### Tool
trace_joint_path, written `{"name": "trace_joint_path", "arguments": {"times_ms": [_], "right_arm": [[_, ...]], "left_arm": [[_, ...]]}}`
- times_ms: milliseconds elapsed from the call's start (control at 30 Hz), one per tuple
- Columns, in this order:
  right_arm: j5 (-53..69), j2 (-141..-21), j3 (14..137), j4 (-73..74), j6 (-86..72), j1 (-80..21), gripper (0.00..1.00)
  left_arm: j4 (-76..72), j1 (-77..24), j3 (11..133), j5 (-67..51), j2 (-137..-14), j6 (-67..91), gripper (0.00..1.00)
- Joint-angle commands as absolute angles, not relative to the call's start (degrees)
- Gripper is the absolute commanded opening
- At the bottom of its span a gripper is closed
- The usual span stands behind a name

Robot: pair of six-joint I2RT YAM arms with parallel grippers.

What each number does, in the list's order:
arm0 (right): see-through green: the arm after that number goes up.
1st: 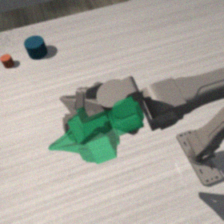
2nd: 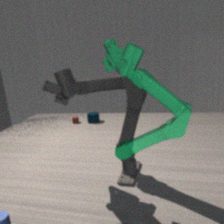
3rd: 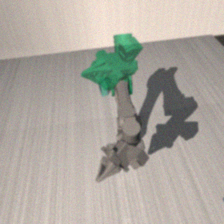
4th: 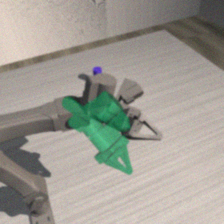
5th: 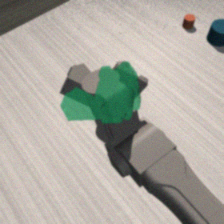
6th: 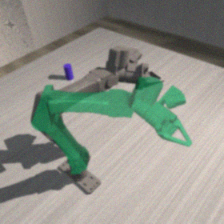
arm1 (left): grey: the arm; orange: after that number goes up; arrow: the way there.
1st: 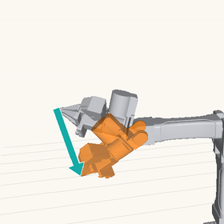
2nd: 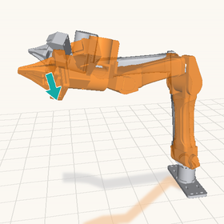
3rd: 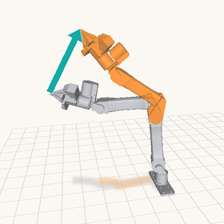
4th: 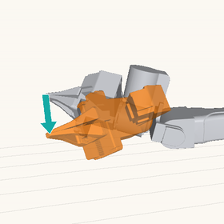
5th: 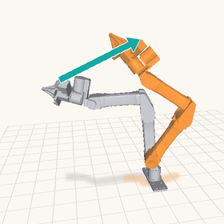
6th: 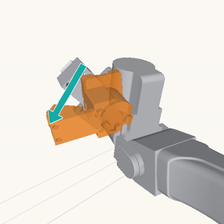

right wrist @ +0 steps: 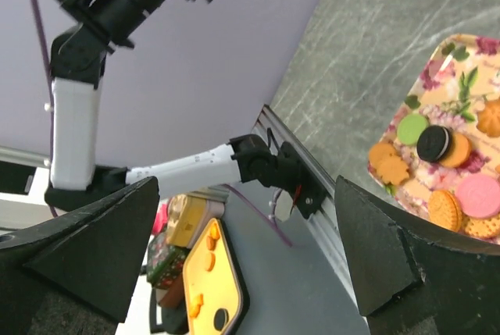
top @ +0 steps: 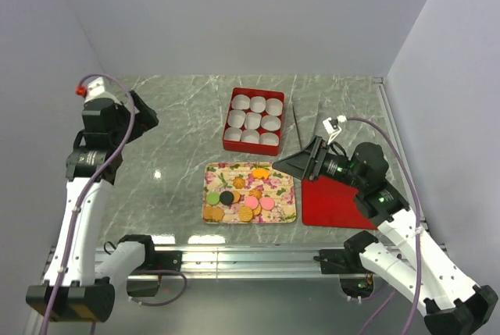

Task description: Pack the cookies

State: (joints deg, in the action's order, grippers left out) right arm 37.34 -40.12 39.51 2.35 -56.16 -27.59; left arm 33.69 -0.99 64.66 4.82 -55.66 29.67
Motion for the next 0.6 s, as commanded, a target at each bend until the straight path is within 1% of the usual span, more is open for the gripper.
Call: {"name": "trace_joint_path", "arguments": {"times_ms": [0, 33, 100, 133, 200, 233, 267, 333, 367, 400, 433, 467, 500, 533, 567], "right_arm": [[34.37, -36.57, 38.77, -3.60, -57.92, -28.13, 1.00], [34.45, -35.43, 37.98, -4.04, -59.05, -28.13, 1.00], [34.72, -35.07, 36.74, -4.22, -60.29, -27.17, 1.00], [34.80, -35.85, 36.83, -2.74, -60.81, -26.46, 1.00], [35.94, -38.22, 37.96, 0.69, -61.26, -24.97, 1.00], [37.60, -41.45, 39.01, 1.40, -59.95, -24.79, 1.00], [37.79, -42.96, 40.42, 4.97, -58.72, -24.87, 0.98], [36.92, -46.73, 44.81, 8.51, -55.13, -24.87, 0.97], [35.96, -47.71, 46.04, 11.57, -54.24, -24.96, 0.95], [34.64, -49.46, 48.93, 13.34, -52.66, -24.79, 0.92], [27.23, -50.44, 51.30, 16.40, -47.34, -24.70, 0.90], [23.07, -51.58, 53.85, 24.53, -45.11, -24.61, 0.91], [18.68, -54.90, 58.58, 28.09, -43.00, -24.09, 0.93], [13.41, -57.02, 60.80, 34.30, -39.32, -22.34, 0.94], [10.75, -59.56, 63.08, 37.76, -37.72, -21.28, 0.95]], "left_arm": [[39.87, -0.97, 70.31, 14.90, -52.38, 38.88, 0.99], [40.69, -0.97, 71.53, 16.77, -52.38, 39.54, 1.00], [37.29, -0.97, 70.67, 13.20, -50.81, 35.89, 0.99], [35.44, -0.97, 69.88, 7.79, -49.76, 34.64, 0.99], [30.70, -0.97, 66.03, 3.01, -45.12, 28.95, 0.99], [26.24, -0.97, 64.35, 2.12, -43.43, 28.57, 0.99], [25.23, -0.97, 61.55, 5.50, -41.94, 29.43, 0.99], [26.18, -0.97, 60.91, 11.84, -39.90, 34.61, 0.99], [27.93, -0.97, 61.60, 13.69, -40.08, 35.32, 0.99], [28.47, -0.97, 62.05, 13.10, -41.47, 34.55, 0.99], [30.65, -0.88, 63.44, 12.57, -42.53, 34.37, 1.00], [32.15, -0.97, 64.41, 12.74, -43.76, 34.63, 0.99], [33.73, -0.97, 65.29, 13.27, -46.29, 36.20, 0.99], [34.88, -0.97, 65.91, 13.01, -47.10, 36.21, 0.99], [33.67, -0.97, 65.57, 11.27, -47.28, 34.56, 1.00]]}}
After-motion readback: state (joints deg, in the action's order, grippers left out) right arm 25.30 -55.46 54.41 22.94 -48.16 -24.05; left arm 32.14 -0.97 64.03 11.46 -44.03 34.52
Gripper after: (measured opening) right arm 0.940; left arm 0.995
